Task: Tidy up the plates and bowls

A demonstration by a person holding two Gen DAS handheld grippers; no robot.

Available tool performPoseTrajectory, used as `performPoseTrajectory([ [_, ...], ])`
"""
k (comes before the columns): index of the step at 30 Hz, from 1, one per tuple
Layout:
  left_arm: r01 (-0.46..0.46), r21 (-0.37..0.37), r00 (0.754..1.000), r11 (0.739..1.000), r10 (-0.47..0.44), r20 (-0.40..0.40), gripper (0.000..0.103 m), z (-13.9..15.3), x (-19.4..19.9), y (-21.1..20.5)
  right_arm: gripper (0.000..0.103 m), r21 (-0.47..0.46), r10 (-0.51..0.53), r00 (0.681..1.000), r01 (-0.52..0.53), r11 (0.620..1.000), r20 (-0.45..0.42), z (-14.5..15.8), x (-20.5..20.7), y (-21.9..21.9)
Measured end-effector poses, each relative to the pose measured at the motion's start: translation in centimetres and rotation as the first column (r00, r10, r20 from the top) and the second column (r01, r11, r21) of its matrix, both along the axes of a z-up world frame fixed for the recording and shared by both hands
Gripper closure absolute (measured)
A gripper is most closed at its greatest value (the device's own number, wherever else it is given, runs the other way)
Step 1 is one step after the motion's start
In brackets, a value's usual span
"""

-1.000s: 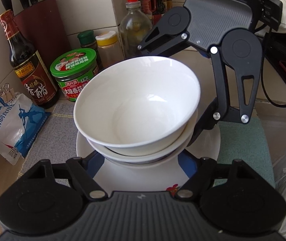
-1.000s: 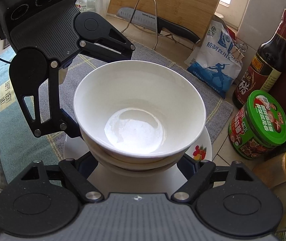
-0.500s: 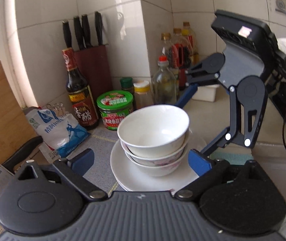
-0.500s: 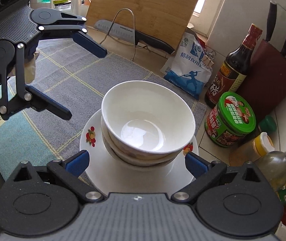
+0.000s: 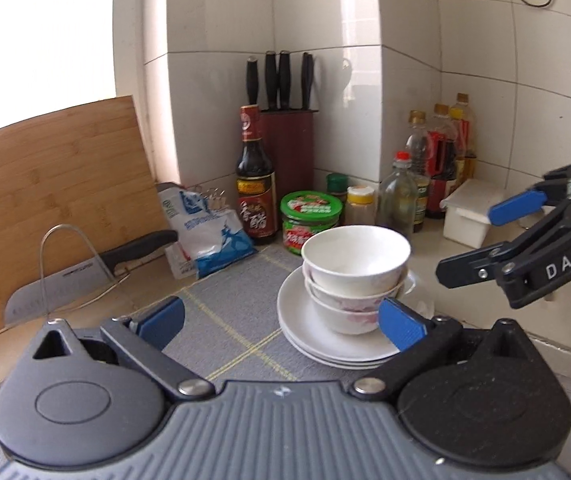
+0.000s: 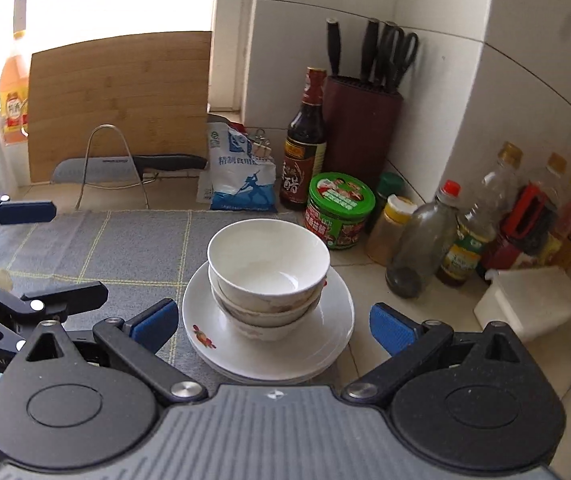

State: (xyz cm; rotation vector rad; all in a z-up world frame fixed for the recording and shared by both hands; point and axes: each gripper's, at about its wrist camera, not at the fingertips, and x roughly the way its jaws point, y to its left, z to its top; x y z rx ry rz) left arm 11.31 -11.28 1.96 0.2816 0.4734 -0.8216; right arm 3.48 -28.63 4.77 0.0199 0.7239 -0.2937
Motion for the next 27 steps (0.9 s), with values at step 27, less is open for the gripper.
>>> performPoseTrajectory([
  [27,-0.210,0.124,0.970,0.970,0.222,-0.099,0.001,2.9,-0.9,1.1,0.000,0.051,-0.260,0.965,0.259,0.965,0.024,0.4,-2.9,3.9],
])
